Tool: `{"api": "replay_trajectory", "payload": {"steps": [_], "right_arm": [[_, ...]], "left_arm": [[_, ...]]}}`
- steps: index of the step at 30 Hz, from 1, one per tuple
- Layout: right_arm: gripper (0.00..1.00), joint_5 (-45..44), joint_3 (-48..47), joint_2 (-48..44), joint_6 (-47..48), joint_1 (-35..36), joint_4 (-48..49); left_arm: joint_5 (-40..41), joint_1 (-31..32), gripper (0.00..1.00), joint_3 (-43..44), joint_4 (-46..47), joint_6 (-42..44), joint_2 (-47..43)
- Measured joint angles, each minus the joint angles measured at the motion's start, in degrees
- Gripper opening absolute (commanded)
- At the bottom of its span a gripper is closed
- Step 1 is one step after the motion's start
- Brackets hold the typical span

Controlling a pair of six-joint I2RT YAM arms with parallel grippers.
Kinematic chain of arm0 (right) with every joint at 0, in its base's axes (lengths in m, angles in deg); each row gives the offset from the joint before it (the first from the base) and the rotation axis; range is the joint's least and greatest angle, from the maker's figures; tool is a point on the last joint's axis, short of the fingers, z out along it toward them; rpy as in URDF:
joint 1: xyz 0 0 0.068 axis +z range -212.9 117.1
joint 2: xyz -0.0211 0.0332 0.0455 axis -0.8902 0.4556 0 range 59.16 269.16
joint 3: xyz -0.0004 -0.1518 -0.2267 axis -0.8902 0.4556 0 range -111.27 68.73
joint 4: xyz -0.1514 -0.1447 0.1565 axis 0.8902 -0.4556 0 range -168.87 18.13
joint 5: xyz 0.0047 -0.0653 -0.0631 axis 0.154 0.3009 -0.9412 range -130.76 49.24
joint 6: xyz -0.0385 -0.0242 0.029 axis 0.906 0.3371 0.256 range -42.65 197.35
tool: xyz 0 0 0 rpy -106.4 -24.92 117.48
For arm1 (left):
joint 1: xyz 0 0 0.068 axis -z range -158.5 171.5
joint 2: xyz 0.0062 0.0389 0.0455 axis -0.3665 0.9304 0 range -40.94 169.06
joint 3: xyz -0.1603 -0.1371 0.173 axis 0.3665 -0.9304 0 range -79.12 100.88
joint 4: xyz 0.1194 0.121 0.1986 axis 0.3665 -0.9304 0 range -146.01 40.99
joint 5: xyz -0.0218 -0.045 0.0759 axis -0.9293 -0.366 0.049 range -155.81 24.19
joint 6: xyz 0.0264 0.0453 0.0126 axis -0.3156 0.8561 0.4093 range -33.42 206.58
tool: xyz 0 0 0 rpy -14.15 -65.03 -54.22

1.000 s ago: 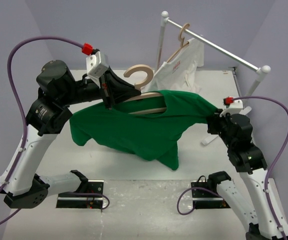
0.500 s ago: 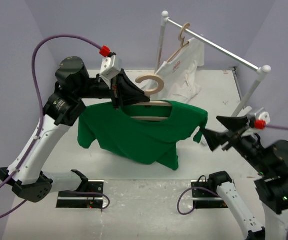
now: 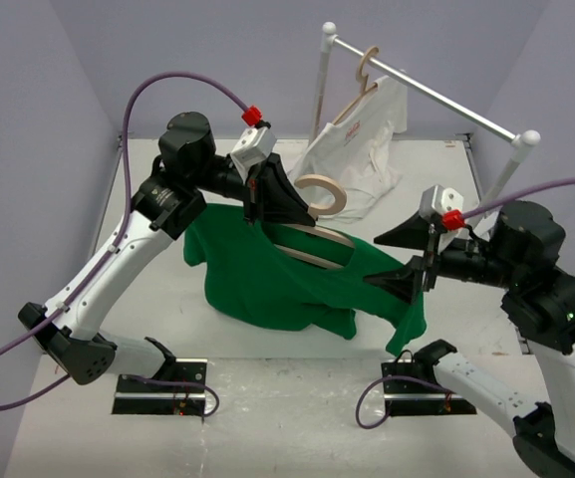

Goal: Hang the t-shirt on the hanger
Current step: Place the hanger at the clothesline.

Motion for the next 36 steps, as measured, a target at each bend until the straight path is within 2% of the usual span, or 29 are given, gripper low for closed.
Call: {"api": "replay_trajectory", "payload": {"steps": [4, 6, 8, 9, 10, 11, 14, 15, 16, 17, 18, 19, 20, 21, 23, 25, 28, 32, 36], "right_arm": [[0.53, -2.86, -2.24, 4.48, 1.15, 3.91, -1.03], [0.38, -3.71, -2.40, 5.88, 1.56, 5.72, -1.59], [0.28, -3.90, -2.40, 6.83, 1.98, 7.00, -2.22], [0.19, -3.94, -2.40, 7.26, 2.16, 7.56, -2.50], [0.04, -4.04, -2.37, 7.63, 2.38, 7.99, -2.70], [0.00, -4.21, -2.31, 7.94, 2.65, 8.28, -2.79], [0.00, -5.19, -1.63, 7.68, 2.60, 8.40, -2.07], [0.00, -5.67, -1.26, 7.22, 2.39, 8.41, -1.64], [0.00, -6.42, -0.81, 6.56, 2.26, 8.47, -1.07], [0.00, -7.18, -0.36, 5.82, 2.05, 8.59, -0.53], [0.00, -8.11, -0.01, 5.02, 1.73, 8.67, -0.14], [0.00, -9.02, 0.36, 4.05, 1.38, 8.71, -0.12], [0.00, -9.92, 0.74, 2.97, 1.02, 8.72, -0.33], [0.00, -10.75, 1.07, 1.91, 0.64, 8.73, -0.59], [0.00, -12.12, 1.52, -0.14, -0.19, 8.76, -1.27], [0.00, -14.44, 2.09, -3.31, -1.64, 8.80, -2.04], [0.00, -19.98, 4.10, -9.57, -5.13, 8.88, -4.22], [0.00, -30.26, 3.10, -17.61, -12.12, 8.99, -8.19], [0.00, -45.89, -2.74, -19.56, -18.65, 9.07, -12.71]], "left_arm": [[-1.32, 0.63, 0.00, -0.96, 0.93, 0.00, 0.04], [-1.61, 0.80, 0.00, -1.33, 1.26, 0.00, 0.04], [-1.69, 0.86, 0.00, -1.45, 1.40, 0.00, 0.04], [-1.69, 0.86, 0.00, -1.48, 1.45, 0.00, 0.04], [-1.68, 0.86, 0.00, -1.49, 1.63, -0.13, 0.04], [-1.67, 0.86, 0.00, -1.49, 1.96, -0.42, 0.04], [-2.00, 0.99, 0.00, -1.51, 2.98, -1.77, 0.04], [-1.77, 1.05, 0.09, -1.51, 3.28, -2.29, 0.05], [-1.36, 1.14, 0.29, -1.51, 3.55, -2.72, 0.10], [-0.85, 1.27, 0.55, -1.51, 3.86, -3.18, 0.16], [0.13, 1.42, 0.75, -1.48, 4.17, -3.91, 0.22], [1.52, 1.24, 0.90, -1.41, 4.40, -4.48, 0.21], [3.13, 0.88, 1.00, -1.31, 4.58, -4.95, 0.16], [5.17, 0.43, 1.00, -1.15, 4.56, -5.46, 0.10], [10.92, -0.85, 1.00, -0.56, 3.74, -6.64, -0.10], [20.02, -1.84, 1.00, 0.28, 0.89, -7.29, -0.89], [40.74, -2.37, 1.00, 0.72, -5.19, -8.49, -4.87], [67.25, -2.63, 1.00, -1.60, -9.68, -9.14, -15.58], [80.94, -2.81, 1.00, -4.59, -11.53, -8.51, -27.21]]}}
